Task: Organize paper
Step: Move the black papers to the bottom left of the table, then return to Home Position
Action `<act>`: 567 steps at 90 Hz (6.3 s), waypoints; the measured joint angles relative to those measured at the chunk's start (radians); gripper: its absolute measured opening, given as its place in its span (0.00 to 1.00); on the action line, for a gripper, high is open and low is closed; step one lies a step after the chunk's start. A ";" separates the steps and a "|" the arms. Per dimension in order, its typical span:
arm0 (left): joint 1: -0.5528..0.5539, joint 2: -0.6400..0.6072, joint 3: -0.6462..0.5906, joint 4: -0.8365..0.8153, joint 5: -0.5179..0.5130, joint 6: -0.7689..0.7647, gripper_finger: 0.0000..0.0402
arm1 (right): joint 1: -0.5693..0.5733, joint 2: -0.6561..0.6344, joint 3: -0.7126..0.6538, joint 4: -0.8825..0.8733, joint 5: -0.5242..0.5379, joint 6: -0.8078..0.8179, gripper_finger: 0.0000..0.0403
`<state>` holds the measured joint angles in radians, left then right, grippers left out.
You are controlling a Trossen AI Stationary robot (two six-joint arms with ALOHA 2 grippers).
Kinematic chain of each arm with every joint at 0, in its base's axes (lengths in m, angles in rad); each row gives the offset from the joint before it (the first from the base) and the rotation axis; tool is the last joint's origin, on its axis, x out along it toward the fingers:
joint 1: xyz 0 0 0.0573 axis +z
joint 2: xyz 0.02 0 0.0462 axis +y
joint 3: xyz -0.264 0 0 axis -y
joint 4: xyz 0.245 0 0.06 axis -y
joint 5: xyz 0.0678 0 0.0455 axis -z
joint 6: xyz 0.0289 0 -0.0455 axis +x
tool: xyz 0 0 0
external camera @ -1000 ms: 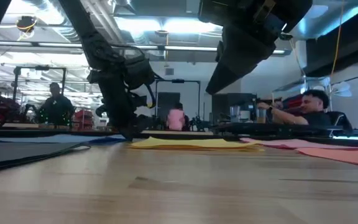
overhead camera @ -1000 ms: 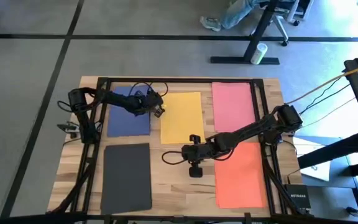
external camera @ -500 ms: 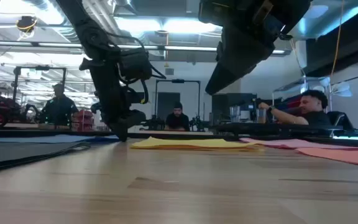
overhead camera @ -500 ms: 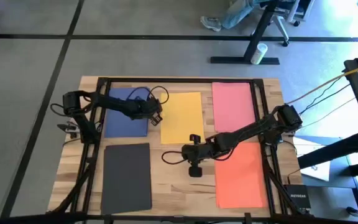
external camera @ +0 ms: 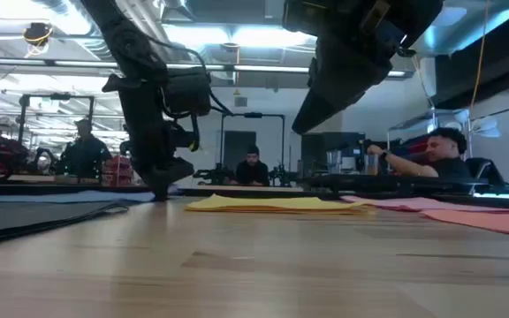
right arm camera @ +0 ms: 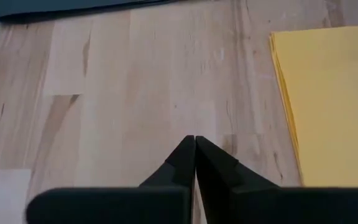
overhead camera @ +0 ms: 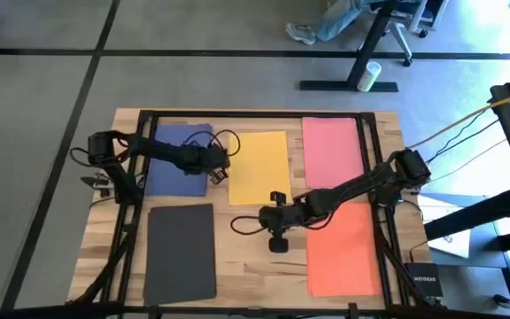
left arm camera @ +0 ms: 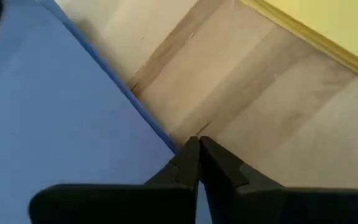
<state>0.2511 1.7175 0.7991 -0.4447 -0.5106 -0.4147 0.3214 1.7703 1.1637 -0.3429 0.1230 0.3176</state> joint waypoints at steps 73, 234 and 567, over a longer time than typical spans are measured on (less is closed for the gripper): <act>-0.024 -0.204 -0.006 -0.023 0.071 0.022 0.00 | 0.000 0.000 0.000 0.000 0.000 0.000 0.00; -0.594 -1.472 -0.481 0.170 0.186 0.072 0.00 | 0.012 -0.794 -0.852 0.863 -0.037 -0.110 0.00; 0.001 -1.684 -0.743 0.328 0.436 0.364 0.00 | -0.600 -1.670 -1.157 0.390 -0.362 -0.113 0.00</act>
<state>0.2521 0.0334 0.0563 -0.1165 -0.0742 -0.0509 -0.2785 0.0999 0.0071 0.0474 -0.2394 0.2047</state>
